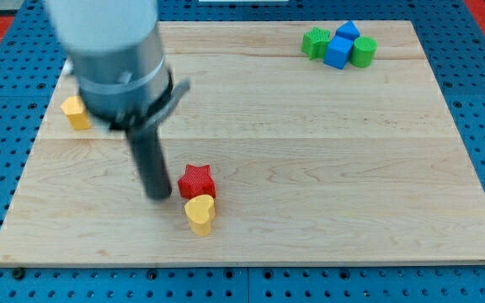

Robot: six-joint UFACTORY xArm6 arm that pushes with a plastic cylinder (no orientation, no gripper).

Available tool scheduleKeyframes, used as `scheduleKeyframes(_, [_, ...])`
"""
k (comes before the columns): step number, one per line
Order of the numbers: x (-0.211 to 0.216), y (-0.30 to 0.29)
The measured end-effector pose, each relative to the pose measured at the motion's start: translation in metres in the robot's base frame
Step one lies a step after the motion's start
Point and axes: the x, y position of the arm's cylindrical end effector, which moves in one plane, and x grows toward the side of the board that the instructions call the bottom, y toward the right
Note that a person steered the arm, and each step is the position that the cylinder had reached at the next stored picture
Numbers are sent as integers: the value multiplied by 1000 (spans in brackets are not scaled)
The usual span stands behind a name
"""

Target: Push the yellow heart to the right side of the red star

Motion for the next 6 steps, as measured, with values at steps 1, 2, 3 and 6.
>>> scheduleKeyframes(1, [54, -3])
scheduleKeyframes(2, [38, 42])
scheduleKeyframes(3, [12, 71])
scheduleKeyframes(6, [15, 112])
